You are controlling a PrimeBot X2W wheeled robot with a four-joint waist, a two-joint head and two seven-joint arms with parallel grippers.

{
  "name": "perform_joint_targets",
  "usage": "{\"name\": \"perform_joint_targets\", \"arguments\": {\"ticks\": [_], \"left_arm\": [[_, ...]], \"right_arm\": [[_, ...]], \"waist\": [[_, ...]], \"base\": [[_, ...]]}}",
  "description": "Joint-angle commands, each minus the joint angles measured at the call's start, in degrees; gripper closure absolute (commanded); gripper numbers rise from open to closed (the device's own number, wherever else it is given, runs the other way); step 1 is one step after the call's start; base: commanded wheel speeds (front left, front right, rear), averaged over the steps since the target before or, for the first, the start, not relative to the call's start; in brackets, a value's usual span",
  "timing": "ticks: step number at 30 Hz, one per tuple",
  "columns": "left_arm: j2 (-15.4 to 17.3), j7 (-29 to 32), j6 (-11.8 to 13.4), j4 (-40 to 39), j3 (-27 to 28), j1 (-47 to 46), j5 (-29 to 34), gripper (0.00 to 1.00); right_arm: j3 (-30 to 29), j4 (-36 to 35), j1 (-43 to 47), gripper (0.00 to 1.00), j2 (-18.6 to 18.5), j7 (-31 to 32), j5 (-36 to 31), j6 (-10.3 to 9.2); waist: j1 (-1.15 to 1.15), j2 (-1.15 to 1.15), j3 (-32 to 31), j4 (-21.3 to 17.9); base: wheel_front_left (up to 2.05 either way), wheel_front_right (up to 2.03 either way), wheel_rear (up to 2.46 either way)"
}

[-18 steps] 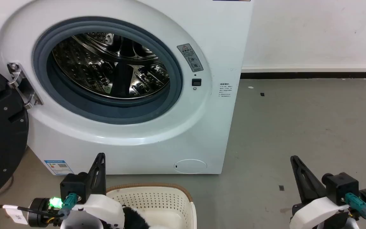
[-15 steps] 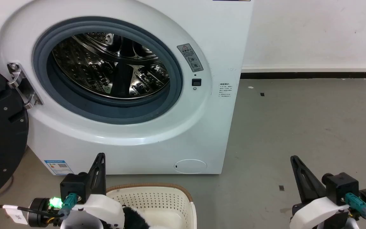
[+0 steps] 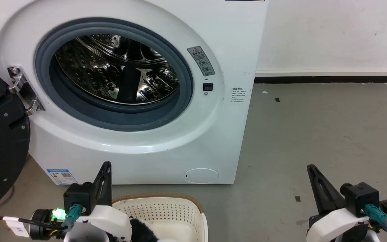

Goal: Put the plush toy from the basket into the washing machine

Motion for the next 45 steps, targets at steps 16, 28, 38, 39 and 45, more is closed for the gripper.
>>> {"name": "perform_joint_targets", "arguments": {"ticks": [16, 28, 38, 39, 45], "left_arm": [[-0.01, -0.63, 0.72, 0.19, -0.35, -0.09, -0.16, 0.00], [0.15, -2.06, 0.47, 4.09, -0.74, -3.07, -1.17, 0.00], [0.15, -2.58, -1.11, 13.31, -0.84, -8.16, -3.43, 0.00], [0.16, -2.55, -1.20, 14.29, -0.84, -8.69, -3.67, 0.00], [0.44, -2.24, -1.41, 18.73, -1.06, -11.22, -4.43, 0.00]], "right_arm": [[-0.57, -0.20, 0.09, 0.00, 0.00, -0.63, 0.73, 0.00], [-1.88, -1.05, -0.66, 0.00, 0.00, -2.05, 2.38, 0.00], [-2.79, -1.97, -2.27, 0.00, -0.01, -3.25, 3.67, 0.01], [-2.89, -2.08, -2.47, 0.00, -0.01, -3.37, 3.78, 0.01], [-3.50, -2.71, -3.58, 0.00, -0.01, -3.96, 4.36, 0.01]], "waist": [[0.00, 0.00, 0.13, 0.02], [0.00, 0.00, 2.31, 0.09], [0.00, 0.00, 6.52, -0.31], [0.00, 0.00, 7.02, -0.36], [0.00, 0.00, 9.83, -0.59]], "base": [[0.00, 0.00, 0.00], [0.00, 0.00, 0.00], [0.00, 0.00, 0.00], [0.00, 0.00, 0.00], [0.00, 0.00, 0.00]]}}
